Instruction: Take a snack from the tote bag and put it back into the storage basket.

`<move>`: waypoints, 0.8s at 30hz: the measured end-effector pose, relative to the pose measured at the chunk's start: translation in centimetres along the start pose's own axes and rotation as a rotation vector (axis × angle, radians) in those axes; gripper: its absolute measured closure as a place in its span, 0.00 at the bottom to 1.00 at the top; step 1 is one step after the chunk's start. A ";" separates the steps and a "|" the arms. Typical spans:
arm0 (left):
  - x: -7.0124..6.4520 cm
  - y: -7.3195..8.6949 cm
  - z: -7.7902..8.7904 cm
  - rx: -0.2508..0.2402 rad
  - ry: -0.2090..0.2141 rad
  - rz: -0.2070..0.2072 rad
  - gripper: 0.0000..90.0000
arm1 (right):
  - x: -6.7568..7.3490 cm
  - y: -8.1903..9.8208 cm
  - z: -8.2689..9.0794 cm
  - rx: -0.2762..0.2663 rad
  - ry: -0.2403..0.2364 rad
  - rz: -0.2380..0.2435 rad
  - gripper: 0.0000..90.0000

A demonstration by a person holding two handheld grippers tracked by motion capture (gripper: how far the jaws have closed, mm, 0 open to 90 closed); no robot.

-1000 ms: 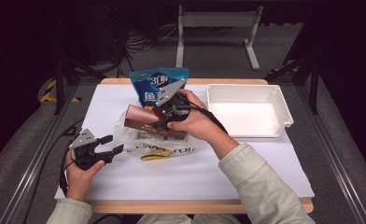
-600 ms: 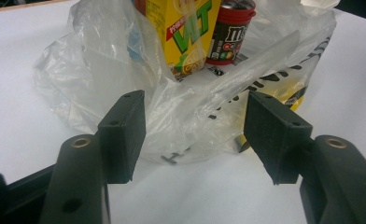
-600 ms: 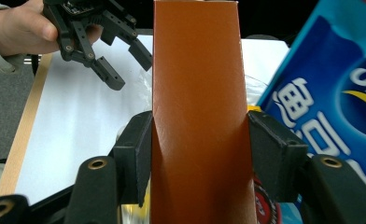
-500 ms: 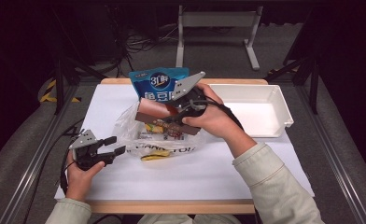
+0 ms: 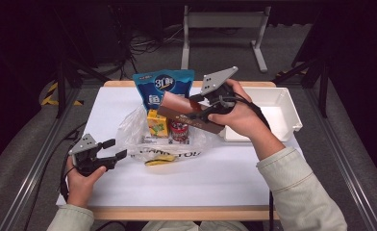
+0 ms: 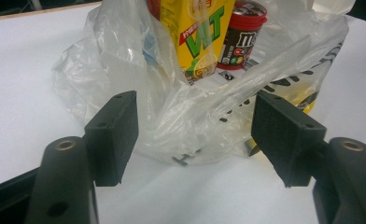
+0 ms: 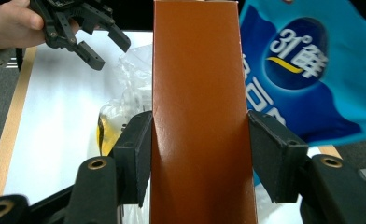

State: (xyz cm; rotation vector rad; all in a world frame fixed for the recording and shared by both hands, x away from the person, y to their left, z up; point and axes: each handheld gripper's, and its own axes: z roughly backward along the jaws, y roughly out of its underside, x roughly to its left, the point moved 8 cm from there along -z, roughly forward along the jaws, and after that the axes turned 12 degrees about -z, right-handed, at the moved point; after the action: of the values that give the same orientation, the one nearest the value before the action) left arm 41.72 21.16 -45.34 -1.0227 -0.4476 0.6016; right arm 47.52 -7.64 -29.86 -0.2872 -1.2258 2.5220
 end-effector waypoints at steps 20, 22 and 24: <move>0.5 0.3 0.7 -0.014 -0.003 0.049 0.22 | -4.2 2.3 5.1 -0.022 0.092 -0.042 0.49; 0.5 0.3 0.7 -0.020 0.002 0.054 0.20 | -4.6 2.5 5.5 -0.026 0.107 -0.049 0.49; 0.5 0.4 0.8 -0.022 0.007 0.057 0.18 | -4.9 2.6 5.8 -0.030 0.110 -0.055 0.49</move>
State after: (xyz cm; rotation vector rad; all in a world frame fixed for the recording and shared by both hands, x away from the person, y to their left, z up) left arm 41.53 22.17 -45.25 -1.0608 -0.4203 0.6454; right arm 49.76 -15.21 -28.21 -0.3885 -1.2135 2.4090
